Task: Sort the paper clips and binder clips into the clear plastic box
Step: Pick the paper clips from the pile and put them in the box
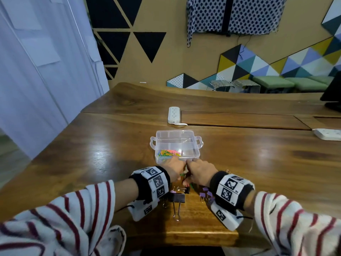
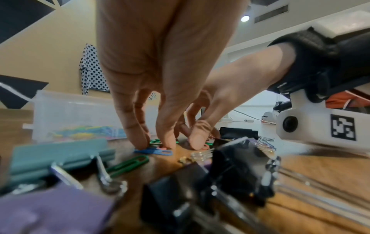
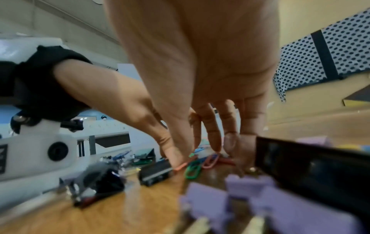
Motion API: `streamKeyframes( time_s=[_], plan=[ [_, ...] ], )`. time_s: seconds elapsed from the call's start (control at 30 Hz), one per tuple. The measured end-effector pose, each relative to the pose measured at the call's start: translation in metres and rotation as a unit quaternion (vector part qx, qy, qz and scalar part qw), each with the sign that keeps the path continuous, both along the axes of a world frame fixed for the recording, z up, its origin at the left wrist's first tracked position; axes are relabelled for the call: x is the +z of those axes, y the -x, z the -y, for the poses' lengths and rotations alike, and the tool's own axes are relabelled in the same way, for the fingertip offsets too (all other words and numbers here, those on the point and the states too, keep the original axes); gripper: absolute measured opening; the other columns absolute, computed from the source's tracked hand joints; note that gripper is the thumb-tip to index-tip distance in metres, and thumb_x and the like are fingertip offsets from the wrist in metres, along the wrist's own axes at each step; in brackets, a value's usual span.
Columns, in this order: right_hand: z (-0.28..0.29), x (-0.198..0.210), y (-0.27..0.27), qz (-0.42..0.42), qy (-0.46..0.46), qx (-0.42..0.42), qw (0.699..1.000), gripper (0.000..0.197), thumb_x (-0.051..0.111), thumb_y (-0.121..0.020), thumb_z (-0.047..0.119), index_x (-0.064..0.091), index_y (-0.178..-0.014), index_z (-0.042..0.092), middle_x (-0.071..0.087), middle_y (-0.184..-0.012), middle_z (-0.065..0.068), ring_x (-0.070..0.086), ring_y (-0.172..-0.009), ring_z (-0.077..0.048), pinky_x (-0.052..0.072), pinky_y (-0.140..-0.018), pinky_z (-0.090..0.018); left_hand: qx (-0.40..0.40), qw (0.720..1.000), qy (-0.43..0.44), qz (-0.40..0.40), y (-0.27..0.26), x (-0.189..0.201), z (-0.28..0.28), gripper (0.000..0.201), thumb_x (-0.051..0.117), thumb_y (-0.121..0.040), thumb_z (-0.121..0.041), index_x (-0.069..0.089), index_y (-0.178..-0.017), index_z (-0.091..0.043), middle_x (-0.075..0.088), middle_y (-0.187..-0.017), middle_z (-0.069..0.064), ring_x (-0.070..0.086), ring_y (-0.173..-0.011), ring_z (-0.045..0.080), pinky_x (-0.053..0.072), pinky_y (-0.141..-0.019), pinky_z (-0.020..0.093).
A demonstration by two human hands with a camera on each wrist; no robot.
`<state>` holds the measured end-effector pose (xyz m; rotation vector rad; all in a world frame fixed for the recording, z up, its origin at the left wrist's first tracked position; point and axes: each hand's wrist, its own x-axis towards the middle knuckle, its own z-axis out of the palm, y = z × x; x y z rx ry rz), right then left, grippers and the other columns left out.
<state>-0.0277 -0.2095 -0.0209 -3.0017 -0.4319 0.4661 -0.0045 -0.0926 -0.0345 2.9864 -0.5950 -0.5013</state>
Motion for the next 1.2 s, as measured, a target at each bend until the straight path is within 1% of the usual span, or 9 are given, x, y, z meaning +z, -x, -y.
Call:
streamKeyframes(
  time_s=[0.13,0.23,0.43,0.63,0.73,0.87,0.97,1.1,1.2],
  plan=[
    [-0.002,0.003,-0.005,-0.018,-0.035,-0.015,0.999,0.032,0.061,-0.083,0.013,0.056,-0.114,0.004,0.061,-0.120,-0.017,0.058,-0.110,-0.030,0.046,-0.089,-0.032,-0.017,1.000,0.013,-0.019,0.000,0.003,0.001,0.019,0.055,-0.082,0.002,0.062,-0.098,-0.005,0.054,-0.091,0.009,0.060,-0.103,0.032,0.049,-0.087,0.038],
    [0.000,0.005,-0.005,-0.018,-0.056,-0.035,0.998,0.033,0.057,-0.084,0.008,0.057,-0.117,0.007,0.061,-0.120,-0.016,0.058,-0.109,-0.030,0.047,-0.088,-0.033,-0.035,0.999,0.008,-0.030,0.001,0.005,0.000,0.015,0.058,-0.078,0.002,0.055,-0.084,-0.011,0.054,-0.089,0.007,0.061,-0.097,0.030,0.051,-0.081,0.036],
    [0.002,0.006,-0.004,-0.021,-0.114,-0.066,0.991,0.036,0.061,-0.079,-0.002,0.056,-0.113,0.008,0.062,-0.115,-0.015,0.060,-0.103,-0.028,0.043,-0.073,-0.024,-0.072,0.996,-0.020,-0.043,0.004,0.013,0.003,0.012,0.057,-0.080,-0.004,0.051,-0.088,-0.010,0.050,-0.087,0.008,0.048,-0.081,0.020,0.038,-0.068,0.027],
    [0.003,0.006,-0.009,-0.033,-0.094,-0.071,0.993,0.037,0.066,-0.077,0.001,0.060,-0.113,0.005,0.060,-0.121,-0.015,0.056,-0.113,-0.027,0.044,-0.082,-0.027,-0.094,0.993,-0.036,-0.056,0.000,0.011,0.001,0.020,0.064,-0.077,-0.007,0.047,-0.083,-0.014,0.048,-0.080,0.004,0.047,-0.080,0.019,0.032,-0.054,0.019],
    [0.004,0.003,-0.008,-0.028,-0.097,-0.067,0.993,0.031,0.066,-0.077,0.002,0.063,-0.108,0.002,0.061,-0.117,-0.016,0.059,-0.108,-0.028,0.042,-0.075,-0.025,-0.102,0.993,-0.023,-0.062,-0.003,0.014,-0.003,0.019,0.066,-0.077,-0.015,0.048,-0.082,-0.015,0.049,-0.077,0.002,0.047,-0.078,0.018,0.035,-0.057,0.023],
    [0.009,0.001,-0.013,-0.035,-0.129,-0.052,0.990,0.020,0.062,-0.077,-0.004,0.070,-0.094,0.001,0.069,-0.107,-0.017,0.065,-0.100,-0.024,0.050,-0.083,-0.026,-0.058,0.995,0.045,-0.070,-0.015,0.035,-0.019,0.019,0.067,-0.077,-0.016,0.049,-0.076,-0.018,0.046,-0.066,-0.007,0.046,-0.066,0.011,0.038,-0.057,0.023],
    [0.014,0.003,-0.014,-0.036,-0.143,-0.040,0.988,0.018,0.062,-0.078,-0.004,0.070,-0.094,-0.001,0.071,-0.103,-0.015,0.065,-0.094,-0.020,0.050,-0.085,-0.024,-0.022,0.994,0.107,-0.027,-0.032,0.056,-0.034,0.021,0.064,-0.078,-0.010,0.049,-0.069,-0.023,0.051,-0.065,-0.008,0.048,-0.060,0.006,0.046,-0.068,0.027],
    [0.016,0.006,-0.010,-0.036,-0.155,-0.022,0.987,0.017,0.059,-0.081,-0.005,0.069,-0.095,-0.002,0.070,-0.104,-0.015,0.061,-0.086,-0.016,0.048,-0.082,-0.019,0.019,0.989,0.142,0.027,-0.044,0.062,-0.047,0.012,0.065,-0.080,-0.008,0.060,-0.085,-0.018,0.059,-0.076,-0.004,0.053,-0.068,0.006,0.047,-0.074,0.024],
    [0.014,0.005,-0.010,-0.043,-0.134,-0.002,0.990,0.017,0.060,-0.079,-0.006,0.067,-0.092,0.002,0.063,-0.085,-0.005,0.056,-0.074,-0.011,0.046,-0.067,-0.013,0.025,0.990,0.133,0.039,-0.039,0.052,-0.048,0.019,0.059,-0.085,-0.005,0.061,-0.103,-0.011,0.062,-0.099,0.003,0.057,-0.084,0.011,0.048,-0.082,0.025]
  ],
)
